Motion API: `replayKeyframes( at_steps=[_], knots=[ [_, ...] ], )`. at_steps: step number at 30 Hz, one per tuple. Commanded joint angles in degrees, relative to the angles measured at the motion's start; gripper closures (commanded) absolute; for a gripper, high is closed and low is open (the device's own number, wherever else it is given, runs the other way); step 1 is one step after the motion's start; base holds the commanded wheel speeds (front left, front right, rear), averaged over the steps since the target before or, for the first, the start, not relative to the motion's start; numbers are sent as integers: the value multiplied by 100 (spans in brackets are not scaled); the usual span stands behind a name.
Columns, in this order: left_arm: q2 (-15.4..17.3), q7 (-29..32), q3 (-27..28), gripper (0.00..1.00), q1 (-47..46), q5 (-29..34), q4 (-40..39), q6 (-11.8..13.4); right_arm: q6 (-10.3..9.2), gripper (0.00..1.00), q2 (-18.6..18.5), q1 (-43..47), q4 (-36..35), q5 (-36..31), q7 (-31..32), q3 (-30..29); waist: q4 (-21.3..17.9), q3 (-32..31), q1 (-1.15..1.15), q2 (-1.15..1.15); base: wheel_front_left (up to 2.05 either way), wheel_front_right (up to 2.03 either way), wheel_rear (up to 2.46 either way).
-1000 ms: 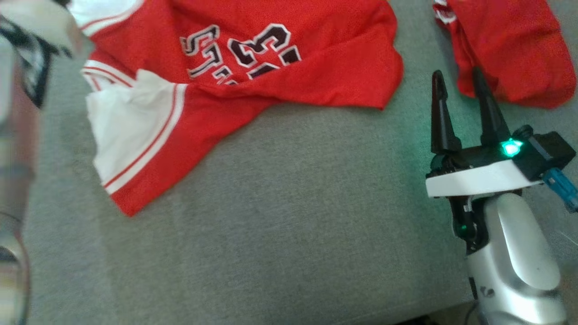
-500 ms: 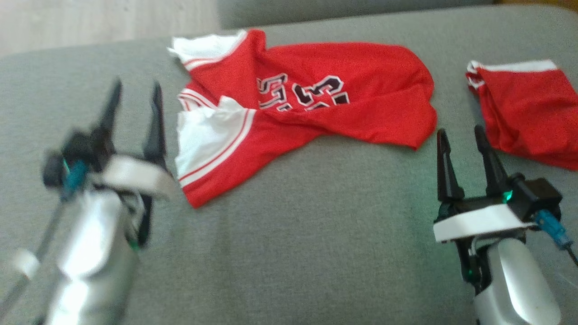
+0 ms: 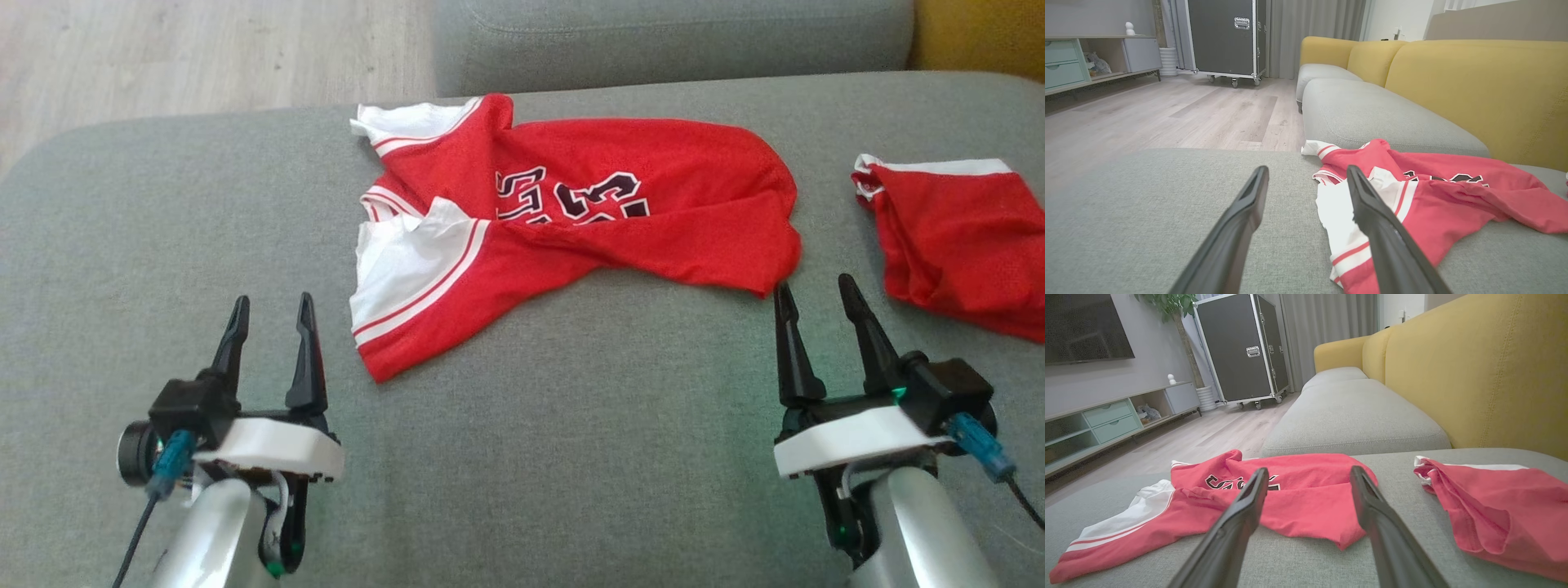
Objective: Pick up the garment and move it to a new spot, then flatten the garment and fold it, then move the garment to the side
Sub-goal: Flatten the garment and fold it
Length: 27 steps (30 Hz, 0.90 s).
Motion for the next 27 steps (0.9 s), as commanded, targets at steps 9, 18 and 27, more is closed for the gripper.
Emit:
replayKeyframes(
  at_steps=[9, 18, 27],
  knots=[
    [240, 288, 18, 0, -886, 140, 365, -327, -5, 0, -10, -273, -282, 37, -37, 136, -188, 487, 0, -1, 0, 0, 0],
    [402, 884, -121, 0, -1962, 134, 1363, -614, -5, 0, -10, -463, -405, 15, -37, 66, -388, 1124, 0, -1, 0, 0, 0],
    [523, 894, -227, 0, -2668, 177, 2251, -751, -5, 0, -10, -621, -490, 51, -37, 101, -587, 1474, 0, -1, 0, 0, 0]
  ],
)
